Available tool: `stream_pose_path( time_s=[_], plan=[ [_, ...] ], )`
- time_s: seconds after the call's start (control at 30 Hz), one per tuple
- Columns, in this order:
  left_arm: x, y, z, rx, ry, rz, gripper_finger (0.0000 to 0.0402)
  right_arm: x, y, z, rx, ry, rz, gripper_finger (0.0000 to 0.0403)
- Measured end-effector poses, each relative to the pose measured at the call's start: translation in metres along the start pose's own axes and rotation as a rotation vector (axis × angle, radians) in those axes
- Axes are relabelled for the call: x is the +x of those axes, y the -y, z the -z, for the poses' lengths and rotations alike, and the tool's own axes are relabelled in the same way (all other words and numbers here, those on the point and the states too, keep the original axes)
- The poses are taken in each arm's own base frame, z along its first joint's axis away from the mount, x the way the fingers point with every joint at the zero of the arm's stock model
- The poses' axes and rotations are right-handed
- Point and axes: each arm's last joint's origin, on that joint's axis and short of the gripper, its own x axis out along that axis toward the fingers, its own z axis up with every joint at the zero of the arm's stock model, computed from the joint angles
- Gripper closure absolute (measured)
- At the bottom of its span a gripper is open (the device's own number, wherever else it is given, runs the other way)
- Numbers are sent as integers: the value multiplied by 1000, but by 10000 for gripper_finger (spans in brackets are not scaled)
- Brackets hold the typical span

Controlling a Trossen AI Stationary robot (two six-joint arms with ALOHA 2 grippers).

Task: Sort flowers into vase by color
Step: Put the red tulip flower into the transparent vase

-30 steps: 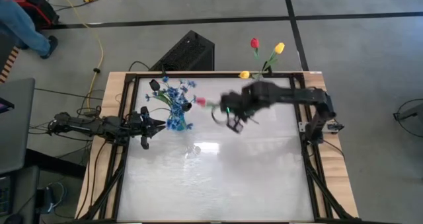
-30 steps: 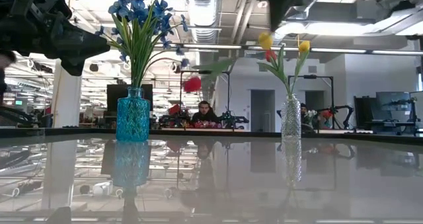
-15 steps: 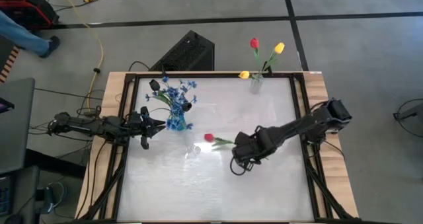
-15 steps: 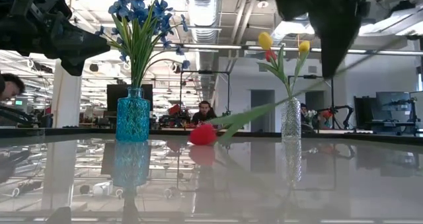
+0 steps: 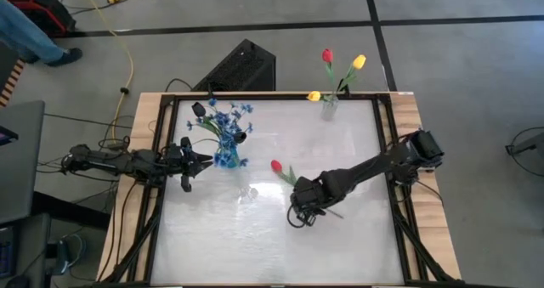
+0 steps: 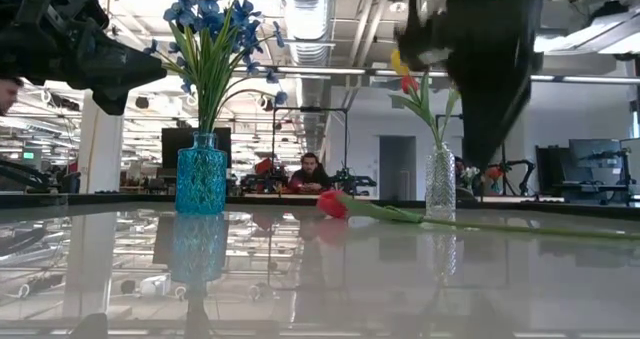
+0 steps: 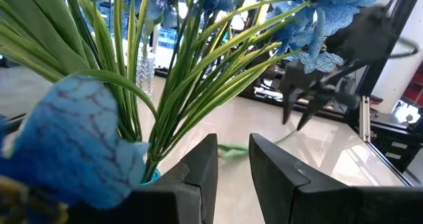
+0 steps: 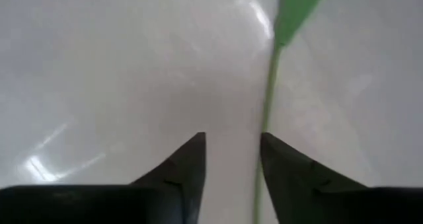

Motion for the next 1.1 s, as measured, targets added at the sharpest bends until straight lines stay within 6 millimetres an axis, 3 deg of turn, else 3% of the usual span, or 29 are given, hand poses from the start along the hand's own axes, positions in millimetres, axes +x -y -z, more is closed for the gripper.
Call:
stream_pose_path(
  time_s=[0.13,0.27,0.43,0.63,0.87,1.03,1.1],
  plan=[
    [0,0,0,1,-4,-1,326,32,8,-7,16,-78,103,197],
    [1,0,1,4,-11,0,326,64,14,-15,44,-141,167,183],
    [1,0,1,6,-17,-1,326,77,14,-23,51,-181,162,184],
    [1,0,1,6,-17,-2,326,79,12,-24,86,-196,149,223],
    [1,0,1,6,-17,-2,326,78,11,-23,58,-225,116,375],
    [1,0,1,6,-16,-3,326,57,18,-22,23,-177,149,384],
    [1,0,1,6,-16,-5,326,36,23,-22,23,-119,172,386]
  ],
)
